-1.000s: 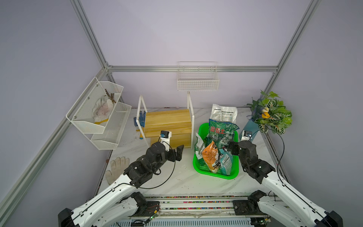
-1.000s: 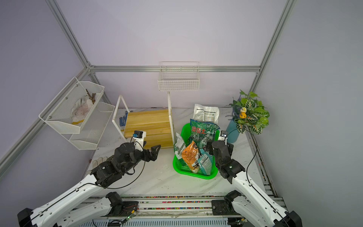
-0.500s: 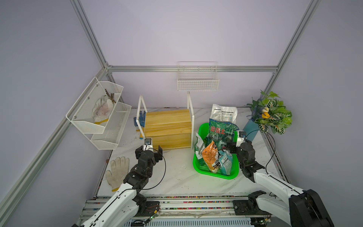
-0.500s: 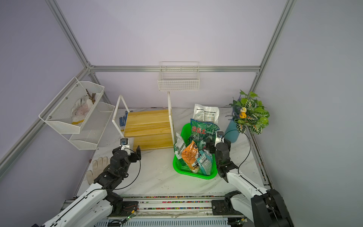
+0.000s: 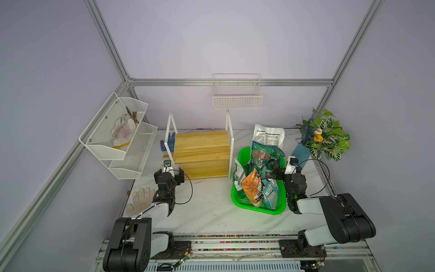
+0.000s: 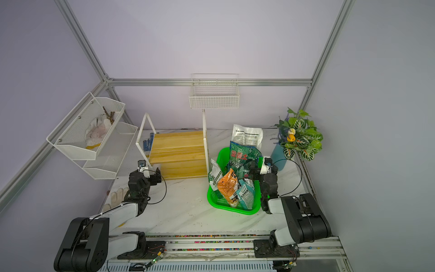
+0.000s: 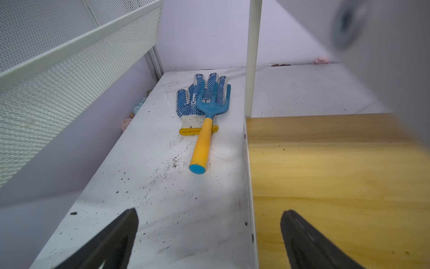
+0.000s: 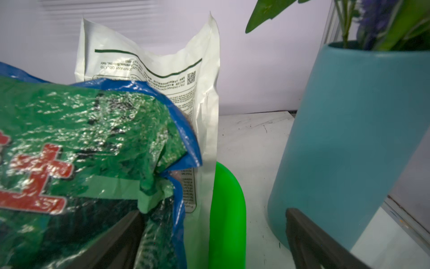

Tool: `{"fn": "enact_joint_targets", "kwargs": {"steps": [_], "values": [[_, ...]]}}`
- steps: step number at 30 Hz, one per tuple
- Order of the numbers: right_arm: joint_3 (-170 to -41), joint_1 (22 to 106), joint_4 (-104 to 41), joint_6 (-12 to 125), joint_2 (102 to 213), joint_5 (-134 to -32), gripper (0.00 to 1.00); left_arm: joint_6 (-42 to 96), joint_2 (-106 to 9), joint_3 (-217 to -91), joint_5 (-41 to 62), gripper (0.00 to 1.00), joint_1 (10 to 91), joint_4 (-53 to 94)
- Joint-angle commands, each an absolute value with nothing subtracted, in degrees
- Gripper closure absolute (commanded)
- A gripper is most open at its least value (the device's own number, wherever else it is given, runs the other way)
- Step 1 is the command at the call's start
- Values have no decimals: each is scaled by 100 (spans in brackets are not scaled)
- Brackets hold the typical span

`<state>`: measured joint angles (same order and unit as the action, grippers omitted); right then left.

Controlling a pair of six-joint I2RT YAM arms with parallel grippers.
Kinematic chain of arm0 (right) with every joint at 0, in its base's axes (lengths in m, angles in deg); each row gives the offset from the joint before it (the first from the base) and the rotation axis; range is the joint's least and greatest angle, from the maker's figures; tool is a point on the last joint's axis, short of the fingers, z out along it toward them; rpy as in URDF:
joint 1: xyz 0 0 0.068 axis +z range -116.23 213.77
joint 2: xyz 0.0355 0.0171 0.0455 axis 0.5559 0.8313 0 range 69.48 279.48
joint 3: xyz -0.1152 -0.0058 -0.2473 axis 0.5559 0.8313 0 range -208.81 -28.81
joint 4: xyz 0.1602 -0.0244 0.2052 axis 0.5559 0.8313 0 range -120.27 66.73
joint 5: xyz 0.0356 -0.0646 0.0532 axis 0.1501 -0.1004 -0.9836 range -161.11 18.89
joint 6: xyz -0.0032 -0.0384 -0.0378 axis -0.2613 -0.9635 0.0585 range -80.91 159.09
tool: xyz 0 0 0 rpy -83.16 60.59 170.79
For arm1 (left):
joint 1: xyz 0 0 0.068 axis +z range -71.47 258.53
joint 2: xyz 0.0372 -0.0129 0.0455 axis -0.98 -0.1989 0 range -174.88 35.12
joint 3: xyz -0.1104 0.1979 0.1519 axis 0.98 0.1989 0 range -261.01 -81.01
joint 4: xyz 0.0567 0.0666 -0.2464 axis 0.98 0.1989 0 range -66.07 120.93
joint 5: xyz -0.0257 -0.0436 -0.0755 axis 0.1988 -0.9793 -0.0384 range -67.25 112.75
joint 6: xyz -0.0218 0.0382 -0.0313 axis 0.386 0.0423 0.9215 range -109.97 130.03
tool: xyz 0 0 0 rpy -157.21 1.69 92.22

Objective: Take down the fertilizer bag from the shelf
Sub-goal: Reset both arms

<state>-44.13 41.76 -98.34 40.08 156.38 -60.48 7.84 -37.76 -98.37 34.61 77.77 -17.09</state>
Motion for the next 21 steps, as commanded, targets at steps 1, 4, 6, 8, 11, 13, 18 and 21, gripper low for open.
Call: {"fn": "enact_joint_targets", "kwargs": {"steps": [1,4,6,8,11,13,18,21], "values": [[-4324,4058,-10077,3825,15927,-5750,0,598,-4040,-9891,2929,0,7791,-2251],[-4593,4060,-9487,3856,15856,-5787,0,693,-4177,-10045,2870,0,7797,-2165],[-4520,4031,-9861,3874,15992,-5780,0,760,-4284,-9866,2638,0,7795,-2719],[-4516,4029,-9811,3876,15971,-5751,0,751,-4698,-9843,2641,0,7791,-3016],[-4524,4028,-9808,3890,15975,-5767,0,750,-5558,-9893,2840,0,7792,-3853],[-4519,4035,-9828,3883,15976,-5758,0,833,-5433,-10000,2984,0,7795,-3447],[-4560,4020,-9747,3900,15976,-5791,0,827,-5492,-10094,2989,0,7793,-3398],[-4528,4017,-9793,3898,15975,-5792,0,892,-5439,-10196,3104,0,7795,-3082]]}}
